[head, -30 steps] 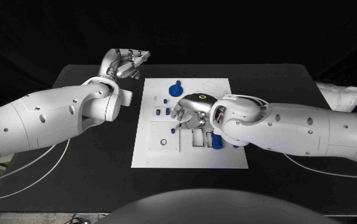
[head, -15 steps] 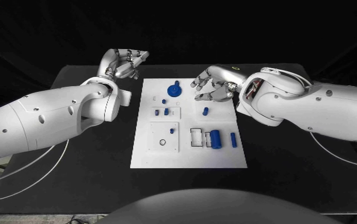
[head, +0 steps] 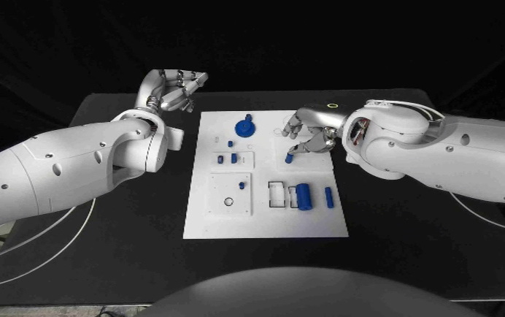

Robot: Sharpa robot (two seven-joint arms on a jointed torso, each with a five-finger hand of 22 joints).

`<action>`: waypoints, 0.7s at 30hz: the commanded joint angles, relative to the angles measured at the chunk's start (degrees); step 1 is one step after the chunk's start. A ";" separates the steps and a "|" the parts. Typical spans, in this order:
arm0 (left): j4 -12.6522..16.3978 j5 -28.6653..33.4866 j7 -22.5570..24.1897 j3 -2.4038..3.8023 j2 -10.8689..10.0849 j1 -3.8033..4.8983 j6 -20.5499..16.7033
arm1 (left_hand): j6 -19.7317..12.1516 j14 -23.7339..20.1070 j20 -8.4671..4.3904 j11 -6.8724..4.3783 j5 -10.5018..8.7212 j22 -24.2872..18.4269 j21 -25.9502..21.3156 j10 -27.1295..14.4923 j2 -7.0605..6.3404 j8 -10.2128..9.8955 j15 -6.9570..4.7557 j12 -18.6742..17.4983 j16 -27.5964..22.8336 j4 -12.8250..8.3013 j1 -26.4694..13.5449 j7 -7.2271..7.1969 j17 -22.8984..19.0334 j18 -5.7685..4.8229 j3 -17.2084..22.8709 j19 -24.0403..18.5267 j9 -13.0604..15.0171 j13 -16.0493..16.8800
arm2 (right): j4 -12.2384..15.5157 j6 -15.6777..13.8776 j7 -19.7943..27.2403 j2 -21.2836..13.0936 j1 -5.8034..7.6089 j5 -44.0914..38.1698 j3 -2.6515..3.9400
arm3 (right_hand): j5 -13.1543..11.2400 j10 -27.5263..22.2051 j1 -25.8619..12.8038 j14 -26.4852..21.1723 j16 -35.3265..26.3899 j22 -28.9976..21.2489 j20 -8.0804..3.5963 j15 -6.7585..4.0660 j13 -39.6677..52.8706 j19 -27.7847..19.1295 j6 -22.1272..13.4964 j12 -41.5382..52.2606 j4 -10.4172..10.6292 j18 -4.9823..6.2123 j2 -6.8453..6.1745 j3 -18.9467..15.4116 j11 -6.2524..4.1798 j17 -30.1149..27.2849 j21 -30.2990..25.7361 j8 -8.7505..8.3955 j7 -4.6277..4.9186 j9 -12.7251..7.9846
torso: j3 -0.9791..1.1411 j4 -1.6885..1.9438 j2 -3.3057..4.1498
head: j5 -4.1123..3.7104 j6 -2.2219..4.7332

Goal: Assemble the parts on the task board

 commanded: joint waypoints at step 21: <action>0.32 -0.23 0.80 0.05 -0.17 0.04 0.61 | -0.25 0.26 -0.05 -0.11 0.26 -0.01 -0.22 -0.16 0.55 0.28 0.09 0.32 -0.30 0.08 0.20 0.02 -0.03 0.15 -0.44 0.60 0.06 0.06 | -4.09 8.12 -5.39 4.39 -2.39 -3.33 -0.06 | -0.36 2.42 1.02 6.07 0.23 15.08 0.64 0.14 0.23 6.11 1.19 1.38 -0.68 -0.38 2.03 -0.66 -0.05 15.07 0.26 0.66 -1.34 0.05 | -0.03 0.03 0.06 | 0.09 0.01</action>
